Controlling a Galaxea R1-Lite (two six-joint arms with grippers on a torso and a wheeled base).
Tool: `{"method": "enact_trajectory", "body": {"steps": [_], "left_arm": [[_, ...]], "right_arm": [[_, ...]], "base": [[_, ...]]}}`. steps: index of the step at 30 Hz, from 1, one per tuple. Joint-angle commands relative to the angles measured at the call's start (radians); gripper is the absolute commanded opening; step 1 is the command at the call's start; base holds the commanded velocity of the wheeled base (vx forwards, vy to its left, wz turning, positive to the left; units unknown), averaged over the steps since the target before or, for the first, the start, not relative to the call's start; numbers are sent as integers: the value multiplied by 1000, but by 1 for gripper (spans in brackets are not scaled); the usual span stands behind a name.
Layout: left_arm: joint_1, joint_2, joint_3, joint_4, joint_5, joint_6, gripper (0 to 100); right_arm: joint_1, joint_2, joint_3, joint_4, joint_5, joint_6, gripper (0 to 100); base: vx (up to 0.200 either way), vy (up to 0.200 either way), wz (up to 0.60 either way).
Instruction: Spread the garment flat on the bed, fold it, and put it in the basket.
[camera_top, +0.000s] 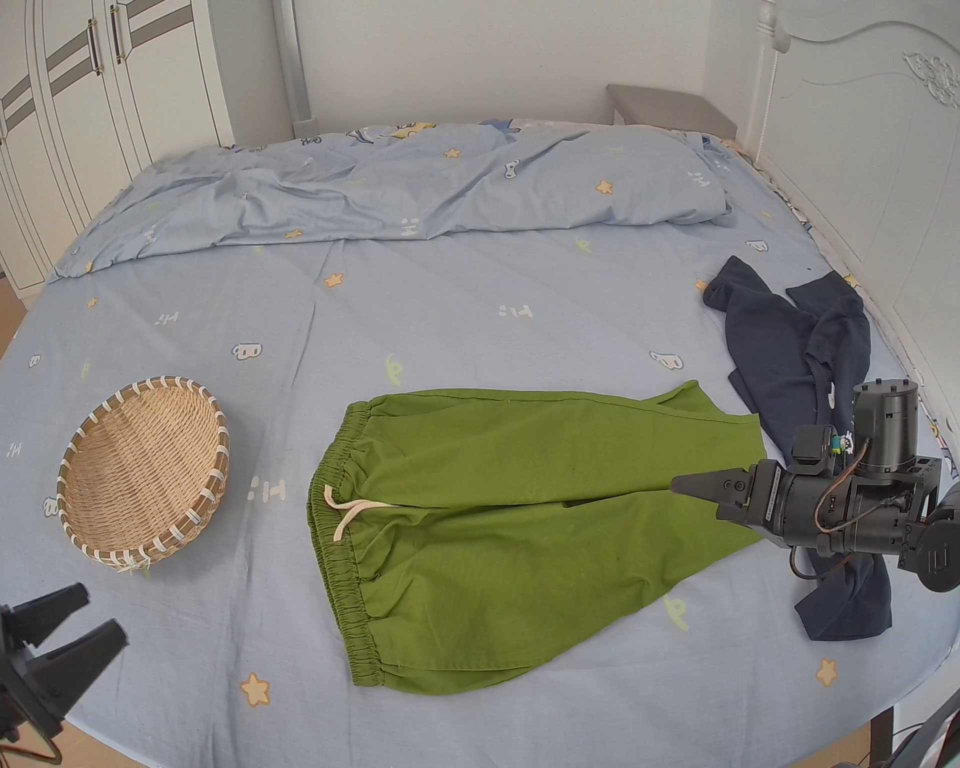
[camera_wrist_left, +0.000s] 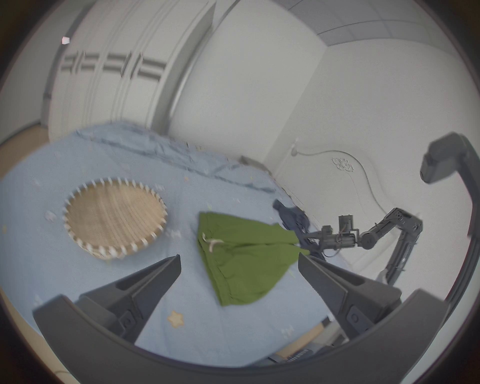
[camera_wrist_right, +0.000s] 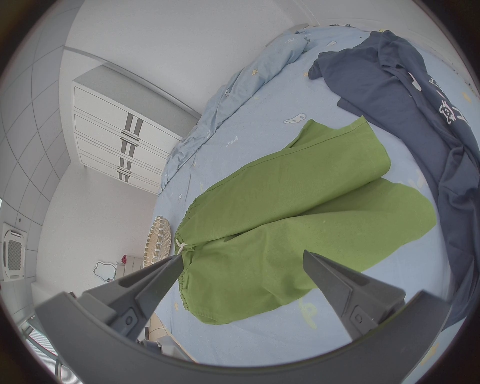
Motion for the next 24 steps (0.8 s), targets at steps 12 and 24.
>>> {"method": "enact_trajectory", "body": {"steps": [12, 24], "left_arm": [[-213, 1255, 316, -754, -250, -28, 100], [-265, 1464, 294, -1006, -242, -84, 100]], "right_arm": [[1, 22, 14, -6, 6, -23, 100], [-5, 30, 13, -6, 6, -22, 100]], "base": [[0, 0, 0], [0, 0, 0]]}}
